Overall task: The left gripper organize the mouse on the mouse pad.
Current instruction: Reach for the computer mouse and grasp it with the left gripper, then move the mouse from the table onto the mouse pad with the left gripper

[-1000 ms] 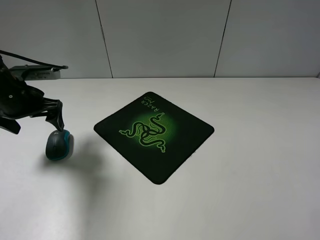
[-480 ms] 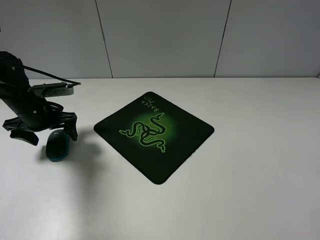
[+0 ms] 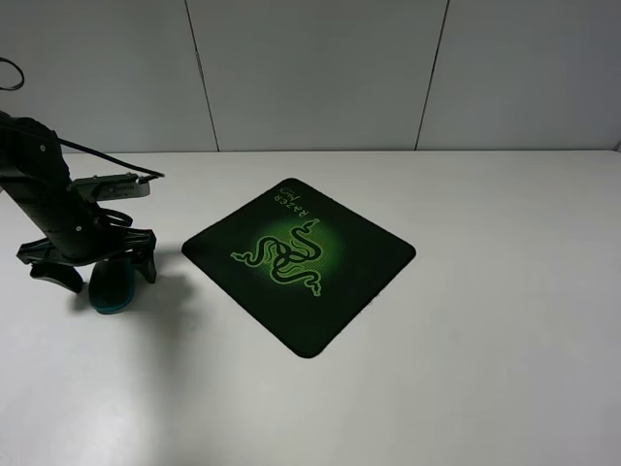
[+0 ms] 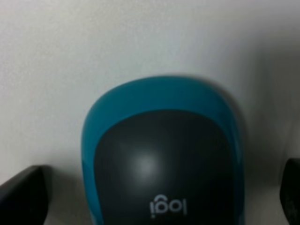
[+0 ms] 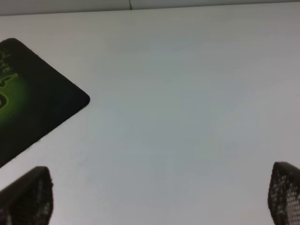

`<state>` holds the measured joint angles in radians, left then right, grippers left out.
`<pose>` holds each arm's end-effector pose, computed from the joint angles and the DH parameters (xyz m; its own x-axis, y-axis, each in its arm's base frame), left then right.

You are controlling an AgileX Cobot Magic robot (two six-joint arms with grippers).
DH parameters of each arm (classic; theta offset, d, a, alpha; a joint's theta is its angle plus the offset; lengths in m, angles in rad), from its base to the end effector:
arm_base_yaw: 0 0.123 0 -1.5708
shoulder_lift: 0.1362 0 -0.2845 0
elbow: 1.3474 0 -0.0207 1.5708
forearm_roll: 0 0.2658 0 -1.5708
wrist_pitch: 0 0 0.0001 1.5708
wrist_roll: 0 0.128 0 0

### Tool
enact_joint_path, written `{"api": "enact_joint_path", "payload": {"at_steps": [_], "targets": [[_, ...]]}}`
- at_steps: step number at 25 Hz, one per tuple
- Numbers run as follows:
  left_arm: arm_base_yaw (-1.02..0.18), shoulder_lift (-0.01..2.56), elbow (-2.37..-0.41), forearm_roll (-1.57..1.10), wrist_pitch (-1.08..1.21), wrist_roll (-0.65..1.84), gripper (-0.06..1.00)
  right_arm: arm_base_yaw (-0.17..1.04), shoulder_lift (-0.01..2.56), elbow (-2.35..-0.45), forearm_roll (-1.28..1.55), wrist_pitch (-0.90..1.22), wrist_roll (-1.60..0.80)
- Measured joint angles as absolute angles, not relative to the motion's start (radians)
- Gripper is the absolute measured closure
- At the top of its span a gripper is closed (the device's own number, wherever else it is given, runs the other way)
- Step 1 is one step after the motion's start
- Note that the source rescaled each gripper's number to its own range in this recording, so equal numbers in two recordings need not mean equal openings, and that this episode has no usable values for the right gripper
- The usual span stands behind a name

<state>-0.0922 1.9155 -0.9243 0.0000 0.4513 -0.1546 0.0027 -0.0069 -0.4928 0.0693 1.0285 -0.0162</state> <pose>0.3381 -0.0313 0.0541 -0.9753 -0.0645 -0.2113 -0.0588 0.9977 -0.0329 0.0432 0.0077 0.2695 -0.4274 0.0184 -0.9039 -0.0480 0.9979 0.0430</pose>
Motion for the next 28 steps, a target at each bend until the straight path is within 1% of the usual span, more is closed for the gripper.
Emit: {"api": "enact_joint_path", "payload": {"at_steps": [1,3,4,9,10,22,28], "targets": [[-0.092,1.916,-0.924,0.000,0.451,-0.155,-0.03,0.003,-0.007,-0.493,0.069,1.028,-0.016],[-0.092,1.916,-0.924,0.000,0.452,-0.155,0.09,0.003,-0.007,-0.493,0.069,1.028,-0.016],[-0.092,1.916,-0.924,0.000,0.452,-0.155,0.20,0.003,-0.007,-0.493,0.069,1.028,-0.016],[-0.092,1.916,-0.924,0.000,0.461,-0.155,0.89,0.003,-0.007,-0.493,0.069,1.028,-0.016],[-0.092,1.916,-0.924,0.000,0.463,-0.155,0.94,0.003,-0.007,-0.493,0.069,1.028,-0.016],[-0.092,1.916,-0.924,0.000,0.484,-0.155,0.94,0.003,-0.007,-0.493,0.069,1.028,-0.016],[-0.092,1.865,-0.933,0.000,0.553,-0.155,0.94,0.003,-0.007,-0.493,0.069,1.028,-0.016]]}}
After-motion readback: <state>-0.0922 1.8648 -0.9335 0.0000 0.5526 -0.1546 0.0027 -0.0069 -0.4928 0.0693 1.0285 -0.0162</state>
